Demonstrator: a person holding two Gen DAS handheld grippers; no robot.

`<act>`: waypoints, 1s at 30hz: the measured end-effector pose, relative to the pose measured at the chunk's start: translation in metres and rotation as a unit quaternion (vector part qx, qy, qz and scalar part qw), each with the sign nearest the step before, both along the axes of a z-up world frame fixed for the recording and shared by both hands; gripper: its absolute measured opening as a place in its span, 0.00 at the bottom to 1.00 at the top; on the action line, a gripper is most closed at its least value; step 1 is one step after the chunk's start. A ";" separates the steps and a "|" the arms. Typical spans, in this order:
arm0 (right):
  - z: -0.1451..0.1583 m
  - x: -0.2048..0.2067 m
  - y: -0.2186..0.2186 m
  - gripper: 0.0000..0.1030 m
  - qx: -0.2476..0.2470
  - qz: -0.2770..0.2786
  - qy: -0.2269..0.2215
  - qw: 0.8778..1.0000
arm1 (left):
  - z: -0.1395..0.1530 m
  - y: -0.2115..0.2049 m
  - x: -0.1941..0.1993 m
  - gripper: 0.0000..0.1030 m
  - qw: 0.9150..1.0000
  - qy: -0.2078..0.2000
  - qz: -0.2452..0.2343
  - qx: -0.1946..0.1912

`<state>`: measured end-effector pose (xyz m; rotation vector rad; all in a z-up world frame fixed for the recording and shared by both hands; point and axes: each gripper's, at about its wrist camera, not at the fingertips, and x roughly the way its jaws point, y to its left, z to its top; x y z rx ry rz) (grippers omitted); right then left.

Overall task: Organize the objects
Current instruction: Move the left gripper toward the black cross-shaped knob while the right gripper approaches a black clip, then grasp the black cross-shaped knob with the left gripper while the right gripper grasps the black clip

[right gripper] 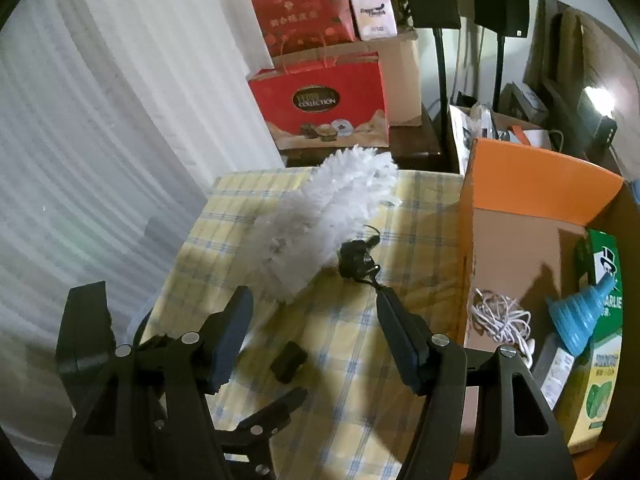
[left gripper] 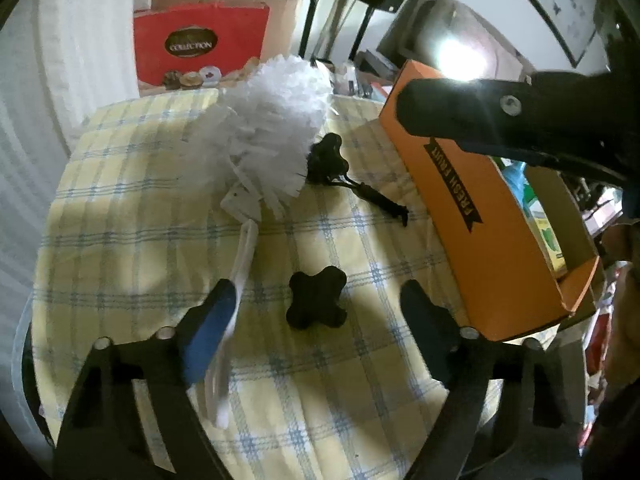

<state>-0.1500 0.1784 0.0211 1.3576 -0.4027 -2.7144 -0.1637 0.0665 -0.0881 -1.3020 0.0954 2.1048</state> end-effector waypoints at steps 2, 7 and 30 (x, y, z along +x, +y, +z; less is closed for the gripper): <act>-0.002 -0.004 0.001 0.62 0.001 0.000 -0.004 1.000 | -0.004 0.004 -0.002 0.74 1.000 0.000 -0.005 -0.005; -0.006 -0.012 0.002 0.61 0.006 0.001 -0.011 1.000 | -0.009 0.010 -0.004 0.74 1.000 -0.006 -0.010 -0.005; -0.010 -0.030 -0.007 0.56 0.019 0.010 -0.024 0.999 | -0.014 -0.003 -0.010 0.17 0.999 -0.022 -0.004 0.034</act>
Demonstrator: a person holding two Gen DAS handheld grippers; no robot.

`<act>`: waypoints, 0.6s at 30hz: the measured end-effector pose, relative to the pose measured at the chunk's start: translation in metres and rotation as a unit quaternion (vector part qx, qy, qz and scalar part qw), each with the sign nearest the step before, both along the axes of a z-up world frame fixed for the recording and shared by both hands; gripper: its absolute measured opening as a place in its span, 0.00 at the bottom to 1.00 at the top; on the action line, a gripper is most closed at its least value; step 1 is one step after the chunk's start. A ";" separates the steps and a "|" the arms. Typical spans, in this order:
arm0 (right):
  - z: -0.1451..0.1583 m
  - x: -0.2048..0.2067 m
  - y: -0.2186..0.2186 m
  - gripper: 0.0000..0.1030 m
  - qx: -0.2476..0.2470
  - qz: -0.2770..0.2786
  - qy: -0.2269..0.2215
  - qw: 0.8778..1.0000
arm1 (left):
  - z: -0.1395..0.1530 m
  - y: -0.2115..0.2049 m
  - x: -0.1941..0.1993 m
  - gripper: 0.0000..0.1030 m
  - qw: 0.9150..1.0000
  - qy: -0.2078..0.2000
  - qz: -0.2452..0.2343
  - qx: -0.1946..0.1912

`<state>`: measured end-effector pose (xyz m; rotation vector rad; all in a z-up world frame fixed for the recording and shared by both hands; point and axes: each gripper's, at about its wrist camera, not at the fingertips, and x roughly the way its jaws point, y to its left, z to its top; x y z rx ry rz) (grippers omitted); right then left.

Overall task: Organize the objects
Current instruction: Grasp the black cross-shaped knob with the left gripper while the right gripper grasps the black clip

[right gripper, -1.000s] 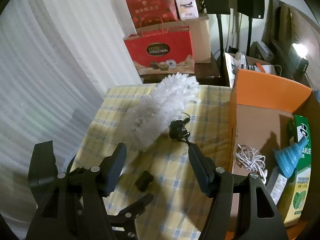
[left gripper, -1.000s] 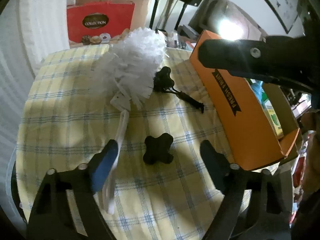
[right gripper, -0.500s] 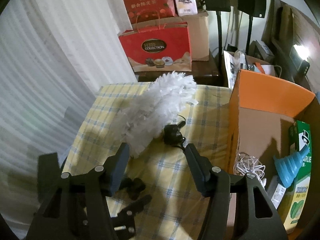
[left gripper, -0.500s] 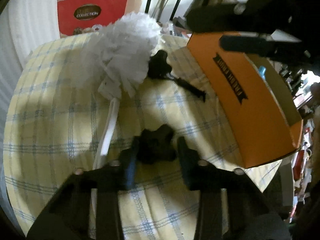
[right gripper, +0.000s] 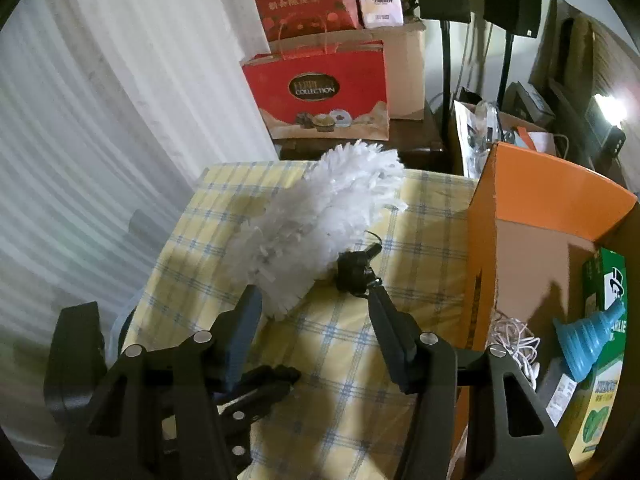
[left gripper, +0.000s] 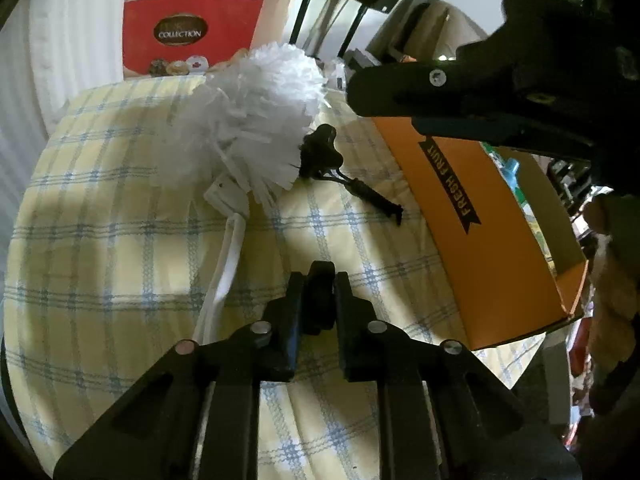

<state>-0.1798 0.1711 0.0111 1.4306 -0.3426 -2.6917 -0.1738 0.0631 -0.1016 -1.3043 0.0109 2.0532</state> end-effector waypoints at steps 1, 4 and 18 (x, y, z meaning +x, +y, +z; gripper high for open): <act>0.000 0.000 0.000 0.56 -0.002 0.000 -0.001 1.000 | 0.001 -0.001 0.002 0.23 1.000 0.003 0.004 -0.004; -0.001 0.000 0.000 0.56 -0.002 -0.001 -0.002 1.000 | -0.005 0.003 0.000 0.26 1.000 -0.002 0.001 -0.005; -0.014 -0.013 -0.006 0.52 0.026 0.007 -0.025 0.999 | 0.014 -0.029 0.007 0.12 0.998 -0.001 0.028 0.050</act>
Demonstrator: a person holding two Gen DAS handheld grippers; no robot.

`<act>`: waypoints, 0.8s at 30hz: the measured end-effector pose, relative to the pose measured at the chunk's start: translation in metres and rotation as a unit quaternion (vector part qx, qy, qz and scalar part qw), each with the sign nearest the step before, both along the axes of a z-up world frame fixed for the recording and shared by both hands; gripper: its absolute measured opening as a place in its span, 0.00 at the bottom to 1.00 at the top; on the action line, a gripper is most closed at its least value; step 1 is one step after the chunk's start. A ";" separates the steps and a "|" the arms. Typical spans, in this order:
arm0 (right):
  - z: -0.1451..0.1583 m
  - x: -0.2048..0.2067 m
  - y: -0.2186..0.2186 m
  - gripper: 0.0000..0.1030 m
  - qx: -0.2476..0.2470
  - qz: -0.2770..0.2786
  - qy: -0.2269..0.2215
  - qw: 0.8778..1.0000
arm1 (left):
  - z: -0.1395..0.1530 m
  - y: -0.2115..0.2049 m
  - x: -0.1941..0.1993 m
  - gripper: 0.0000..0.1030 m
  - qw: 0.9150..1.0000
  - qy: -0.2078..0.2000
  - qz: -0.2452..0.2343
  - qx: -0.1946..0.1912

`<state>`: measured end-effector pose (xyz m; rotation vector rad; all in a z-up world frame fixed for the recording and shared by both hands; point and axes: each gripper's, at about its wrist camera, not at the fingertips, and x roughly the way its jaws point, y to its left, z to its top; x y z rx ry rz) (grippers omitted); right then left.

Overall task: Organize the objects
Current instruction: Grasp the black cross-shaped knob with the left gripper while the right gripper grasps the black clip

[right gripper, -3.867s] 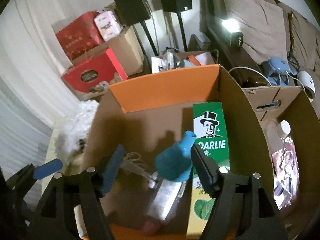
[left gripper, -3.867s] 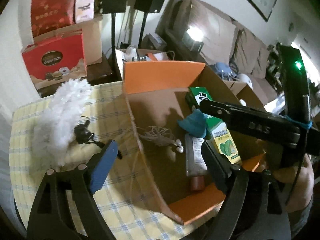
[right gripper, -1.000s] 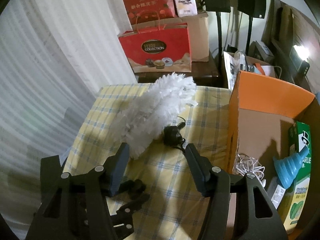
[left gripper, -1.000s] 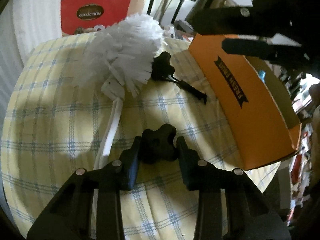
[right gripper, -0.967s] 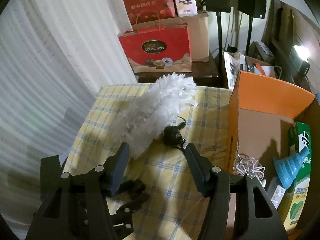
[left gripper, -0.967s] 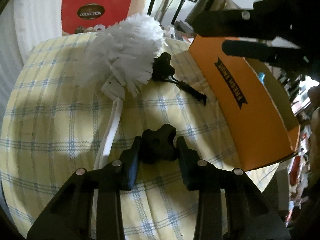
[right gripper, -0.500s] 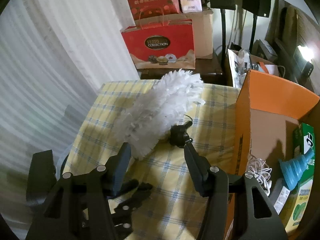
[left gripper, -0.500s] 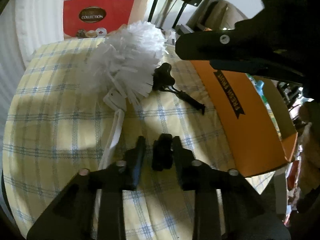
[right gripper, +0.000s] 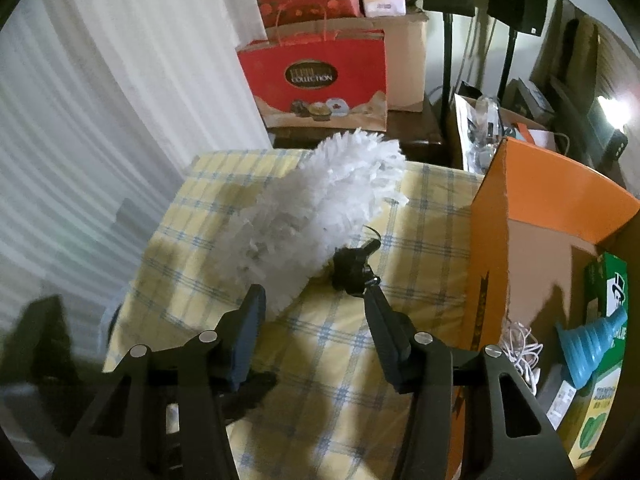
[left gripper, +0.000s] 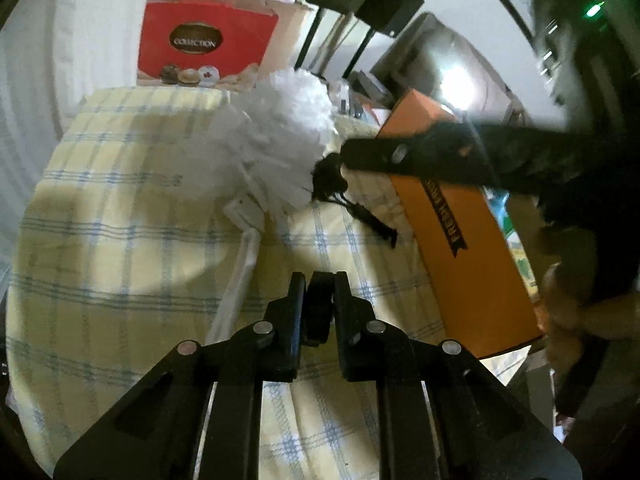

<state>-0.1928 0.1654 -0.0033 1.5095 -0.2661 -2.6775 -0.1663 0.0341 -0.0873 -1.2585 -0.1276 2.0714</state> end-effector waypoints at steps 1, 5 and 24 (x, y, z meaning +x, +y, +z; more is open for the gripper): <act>-0.003 -0.002 -0.001 0.52 0.006 0.002 -0.005 1.000 | 0.004 -0.005 0.000 0.12 1.000 -0.001 0.003 0.006; -0.016 -0.014 -0.008 0.49 0.039 0.008 -0.025 0.999 | 0.015 -0.017 0.000 0.12 1.000 0.001 0.009 0.019; -0.059 -0.047 -0.005 0.19 0.071 0.012 -0.075 0.995 | 0.012 -0.030 -0.013 0.12 0.999 -0.011 0.021 0.032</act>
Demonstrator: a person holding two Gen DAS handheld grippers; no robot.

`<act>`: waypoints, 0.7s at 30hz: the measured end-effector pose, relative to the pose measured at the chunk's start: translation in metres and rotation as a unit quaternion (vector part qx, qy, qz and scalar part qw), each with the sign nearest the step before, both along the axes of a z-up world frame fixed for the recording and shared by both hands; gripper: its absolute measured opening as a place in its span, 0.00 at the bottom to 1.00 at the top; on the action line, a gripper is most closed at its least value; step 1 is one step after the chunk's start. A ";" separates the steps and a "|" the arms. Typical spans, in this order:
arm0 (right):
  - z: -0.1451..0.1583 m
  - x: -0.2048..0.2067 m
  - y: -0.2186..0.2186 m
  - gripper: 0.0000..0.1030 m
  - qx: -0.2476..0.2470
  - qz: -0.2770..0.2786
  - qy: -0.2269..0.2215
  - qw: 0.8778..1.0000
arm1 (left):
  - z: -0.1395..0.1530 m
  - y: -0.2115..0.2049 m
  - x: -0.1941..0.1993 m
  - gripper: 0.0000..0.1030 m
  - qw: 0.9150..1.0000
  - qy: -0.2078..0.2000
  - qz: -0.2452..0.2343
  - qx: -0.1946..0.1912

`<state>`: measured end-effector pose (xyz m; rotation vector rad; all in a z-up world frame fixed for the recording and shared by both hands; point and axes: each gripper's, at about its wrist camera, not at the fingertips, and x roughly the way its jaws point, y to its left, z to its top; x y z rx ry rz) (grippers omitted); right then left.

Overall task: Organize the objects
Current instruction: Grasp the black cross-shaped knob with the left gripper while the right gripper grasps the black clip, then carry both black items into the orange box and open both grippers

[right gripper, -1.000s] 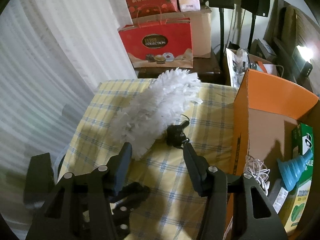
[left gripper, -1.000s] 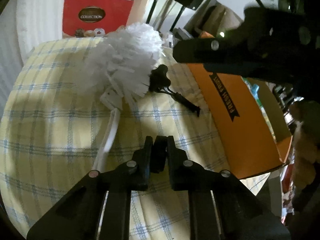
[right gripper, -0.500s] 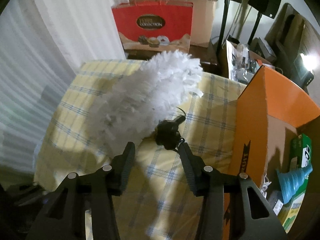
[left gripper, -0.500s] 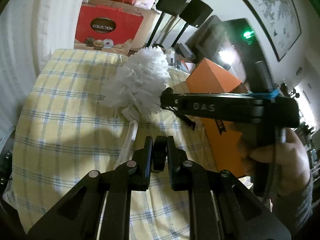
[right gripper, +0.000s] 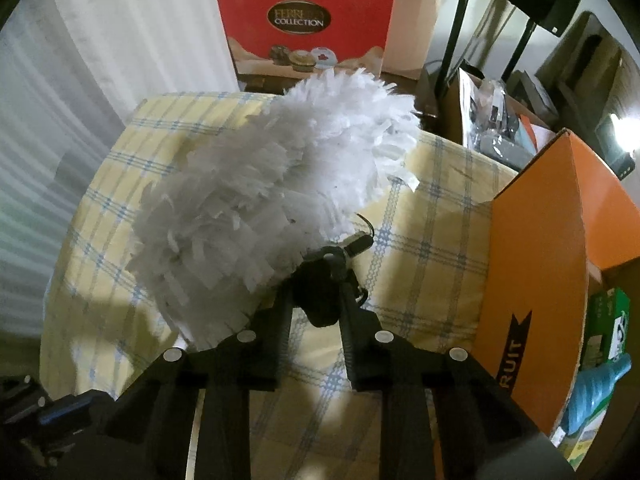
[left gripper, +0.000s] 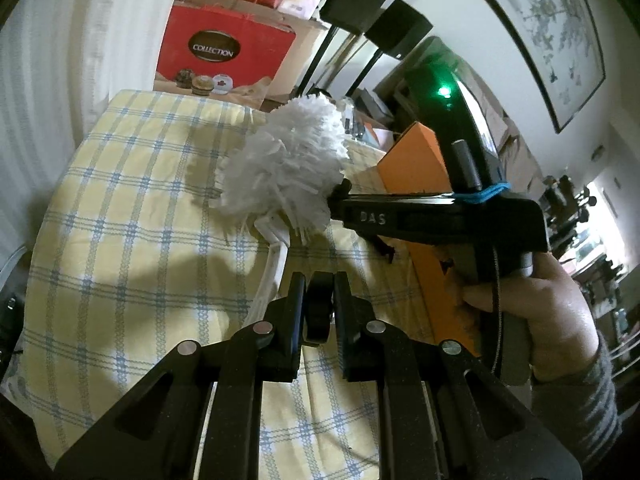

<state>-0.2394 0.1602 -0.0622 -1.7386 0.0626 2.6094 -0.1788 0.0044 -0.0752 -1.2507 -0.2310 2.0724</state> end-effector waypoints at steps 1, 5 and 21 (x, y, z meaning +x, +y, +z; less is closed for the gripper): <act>0.002 0.001 0.002 0.17 -0.002 -0.004 0.002 1.000 | 0.000 0.000 0.000 0.12 1.000 0.000 0.001 -0.001; 0.011 0.007 0.005 0.10 -0.012 -0.007 0.016 1.000 | 0.001 0.000 0.000 0.12 1.000 0.001 0.003 -0.003; 0.065 0.043 0.021 0.09 -0.061 -0.010 0.072 0.995 | 0.027 0.019 0.008 0.12 1.000 0.019 -0.005 0.000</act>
